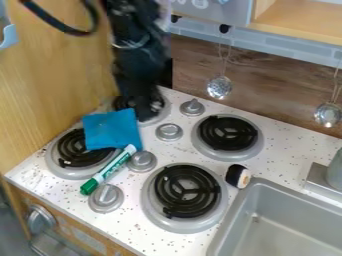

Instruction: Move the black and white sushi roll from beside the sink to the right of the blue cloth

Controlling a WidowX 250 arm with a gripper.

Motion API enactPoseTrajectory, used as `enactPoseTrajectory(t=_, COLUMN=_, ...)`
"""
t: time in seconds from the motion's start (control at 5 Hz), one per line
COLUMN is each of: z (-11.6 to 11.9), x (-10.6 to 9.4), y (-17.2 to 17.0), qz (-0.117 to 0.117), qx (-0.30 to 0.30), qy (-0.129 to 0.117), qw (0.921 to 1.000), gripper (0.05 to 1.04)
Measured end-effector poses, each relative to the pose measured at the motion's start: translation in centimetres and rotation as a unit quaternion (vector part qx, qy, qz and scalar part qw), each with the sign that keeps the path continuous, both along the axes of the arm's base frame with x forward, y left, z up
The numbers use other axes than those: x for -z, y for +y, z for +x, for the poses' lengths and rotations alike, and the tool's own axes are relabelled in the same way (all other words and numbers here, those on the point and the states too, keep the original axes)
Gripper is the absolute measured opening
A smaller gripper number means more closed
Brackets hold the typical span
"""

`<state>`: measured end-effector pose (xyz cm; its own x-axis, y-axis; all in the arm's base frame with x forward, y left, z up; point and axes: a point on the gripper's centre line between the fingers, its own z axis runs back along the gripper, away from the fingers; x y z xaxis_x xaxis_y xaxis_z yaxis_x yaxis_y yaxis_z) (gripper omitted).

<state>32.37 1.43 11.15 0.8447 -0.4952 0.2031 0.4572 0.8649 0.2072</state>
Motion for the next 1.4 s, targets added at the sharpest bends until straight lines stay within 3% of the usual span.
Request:
enactPoseTrajectory(t=0.2, z=0.7, x=1.1, y=-2.7, qz=-0.002, qx=-0.041, qy=-0.012, qw=0.9991, gripper=1.001)
enactPoseTrajectory(t=0.6, z=3.3, x=6.2, y=-6.9, qz=-0.036, qx=-0.111, qy=-0.028, qw=0.9928, gripper=1.001)
enactPoseTrajectory(t=0.8, z=4.5, x=7.3, y=-8.7, qz=-0.058, qx=-0.155, qy=-0.036, qw=0.9856, gripper=1.001)
enactPoseTrajectory(t=1.0, z=5.4, x=8.6, y=-10.0, qz=-0.073, qx=-0.173, qy=-0.019, qw=0.9820, gripper=1.001)
enactPoseTrajectory(t=1.4, z=6.4, x=10.5, y=-12.3, qz=-0.127, qx=-0.184, qy=0.016, qw=0.9747, gripper=1.001)
